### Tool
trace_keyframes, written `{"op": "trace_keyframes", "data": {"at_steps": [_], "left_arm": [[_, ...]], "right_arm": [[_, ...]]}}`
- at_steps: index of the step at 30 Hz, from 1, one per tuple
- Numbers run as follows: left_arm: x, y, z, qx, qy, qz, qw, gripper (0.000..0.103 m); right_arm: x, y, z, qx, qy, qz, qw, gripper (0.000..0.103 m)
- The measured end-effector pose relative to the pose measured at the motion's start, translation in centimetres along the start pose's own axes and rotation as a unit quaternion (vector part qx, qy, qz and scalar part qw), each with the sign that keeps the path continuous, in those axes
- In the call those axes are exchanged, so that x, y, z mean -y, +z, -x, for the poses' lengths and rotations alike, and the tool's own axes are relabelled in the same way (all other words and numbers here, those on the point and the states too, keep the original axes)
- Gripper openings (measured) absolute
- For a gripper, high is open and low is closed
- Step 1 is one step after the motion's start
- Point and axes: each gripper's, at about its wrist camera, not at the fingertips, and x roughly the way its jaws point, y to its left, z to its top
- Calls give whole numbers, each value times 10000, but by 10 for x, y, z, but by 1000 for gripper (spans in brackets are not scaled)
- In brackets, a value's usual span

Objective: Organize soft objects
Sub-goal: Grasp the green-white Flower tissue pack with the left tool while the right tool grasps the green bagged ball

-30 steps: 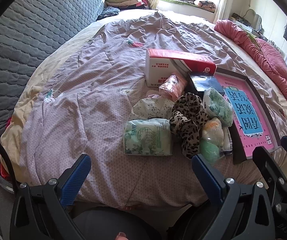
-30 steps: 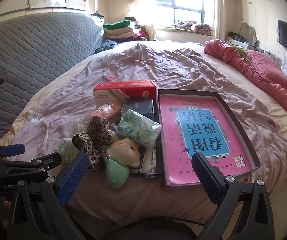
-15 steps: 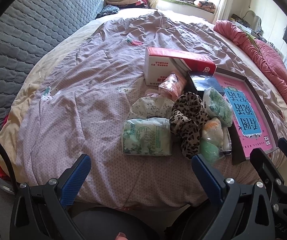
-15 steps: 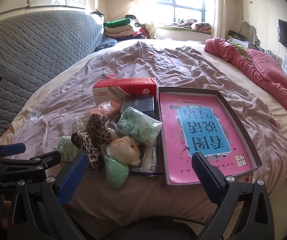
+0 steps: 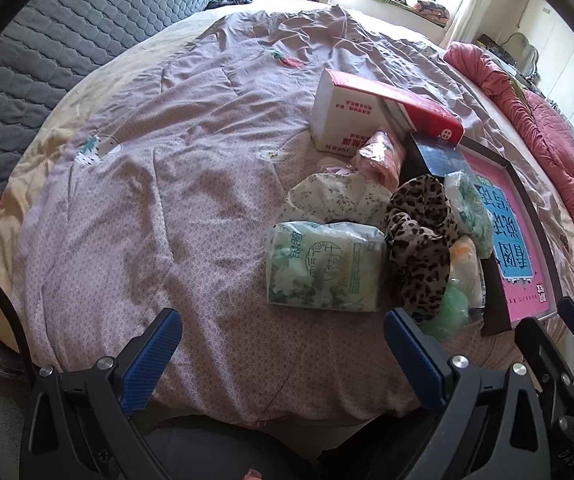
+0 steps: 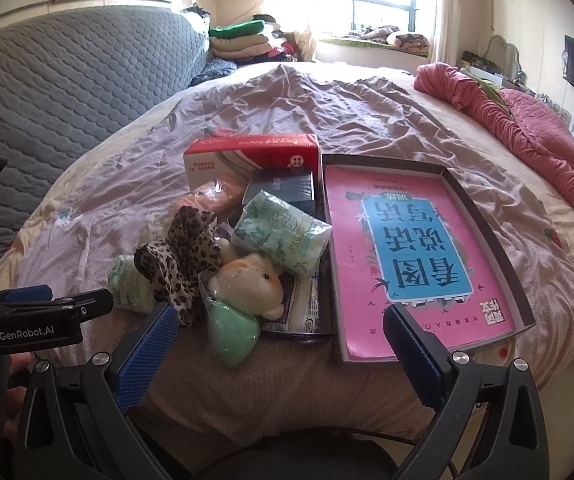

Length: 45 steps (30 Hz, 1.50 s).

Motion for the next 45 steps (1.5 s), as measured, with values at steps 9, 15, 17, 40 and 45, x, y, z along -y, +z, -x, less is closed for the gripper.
{"op": "trace_keyframes", "data": {"at_steps": [9, 15, 17, 40, 45], "left_arm": [[11, 7, -23, -133, -176, -106, 9997, 101], [11, 13, -37, -250, -201, -71, 9995, 101], [11, 14, -41, -265, -225, -64, 9994, 101], [15, 19, -67, -492, -278, -50, 9984, 99], [12, 19, -69, -510, -377, -7, 9980, 94]], "right_arm": [[-8, -3, -32, -508, -37, 133, 9986, 103], [-19, -4, -52, -764, -129, 337, 9964, 103], [-24, -4, -59, -824, -197, 410, 9956, 103], [-35, -9, -88, -1192, 246, 400, 9918, 43], [-27, -9, -82, -1184, 565, 136, 9913, 42]]}}
